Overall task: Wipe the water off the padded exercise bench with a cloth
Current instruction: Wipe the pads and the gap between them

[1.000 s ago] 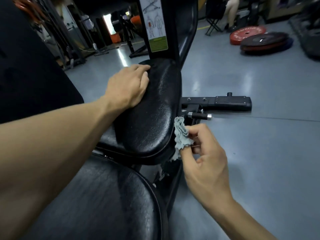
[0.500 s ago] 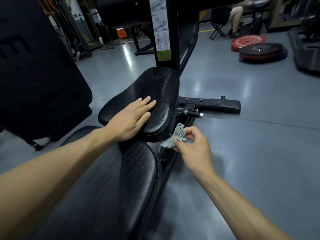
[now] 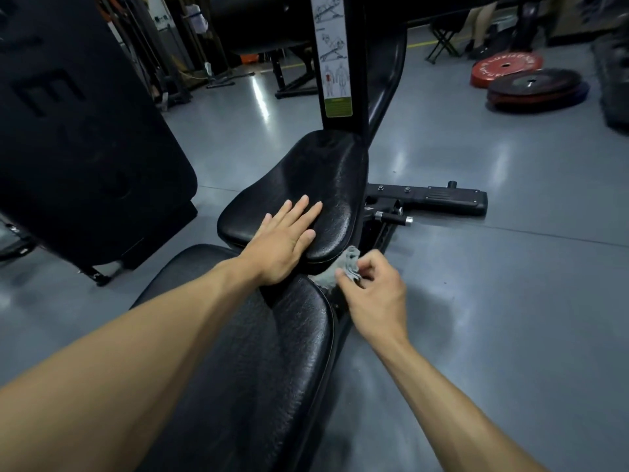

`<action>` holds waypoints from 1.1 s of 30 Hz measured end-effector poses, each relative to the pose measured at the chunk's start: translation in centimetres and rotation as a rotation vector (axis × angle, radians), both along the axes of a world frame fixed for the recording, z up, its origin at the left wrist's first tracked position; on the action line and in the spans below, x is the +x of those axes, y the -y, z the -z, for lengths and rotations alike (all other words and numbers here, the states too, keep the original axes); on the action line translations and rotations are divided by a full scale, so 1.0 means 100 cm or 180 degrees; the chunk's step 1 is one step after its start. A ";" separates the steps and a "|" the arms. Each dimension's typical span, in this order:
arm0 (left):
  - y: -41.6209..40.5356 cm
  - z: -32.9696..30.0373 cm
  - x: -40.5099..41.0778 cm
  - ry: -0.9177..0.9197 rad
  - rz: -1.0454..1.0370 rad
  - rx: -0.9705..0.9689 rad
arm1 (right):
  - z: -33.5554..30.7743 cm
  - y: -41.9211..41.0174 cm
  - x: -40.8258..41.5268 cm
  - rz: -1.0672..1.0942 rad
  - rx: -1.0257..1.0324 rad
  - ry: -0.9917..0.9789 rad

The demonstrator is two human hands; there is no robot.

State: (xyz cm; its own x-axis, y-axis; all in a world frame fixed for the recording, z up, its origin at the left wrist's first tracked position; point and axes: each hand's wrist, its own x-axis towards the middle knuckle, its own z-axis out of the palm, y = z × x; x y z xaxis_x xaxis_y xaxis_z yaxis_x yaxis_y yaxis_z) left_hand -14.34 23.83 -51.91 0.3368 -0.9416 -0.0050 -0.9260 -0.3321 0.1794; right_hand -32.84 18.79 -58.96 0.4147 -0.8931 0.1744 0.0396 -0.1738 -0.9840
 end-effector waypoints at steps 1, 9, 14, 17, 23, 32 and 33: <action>0.000 -0.001 0.000 -0.0004 -0.0018 0.0026 | 0.001 -0.002 0.001 0.0089 0.0042 -0.0050; 0.003 -0.004 0.000 -0.0036 -0.0062 0.0151 | 0.004 0.006 -0.034 -0.0088 0.0011 -0.0002; 0.005 -0.012 -0.007 -0.0002 -0.0139 0.0372 | 0.012 0.001 -0.073 -0.0011 0.0263 -0.0002; 0.005 -0.030 -0.017 0.0185 -0.0167 0.0445 | 0.009 -0.022 -0.072 -0.0158 0.0380 0.0086; -0.077 0.007 -0.060 0.0011 0.0438 -0.0230 | 0.010 -0.063 -0.058 -0.0275 0.0402 0.0310; -0.081 0.030 -0.059 0.0007 0.0169 -0.0722 | 0.010 -0.043 -0.024 -0.0410 0.0371 0.0183; -0.081 0.030 -0.059 -0.0006 0.0164 -0.0726 | 0.004 -0.035 -0.015 -0.0570 0.0348 0.0077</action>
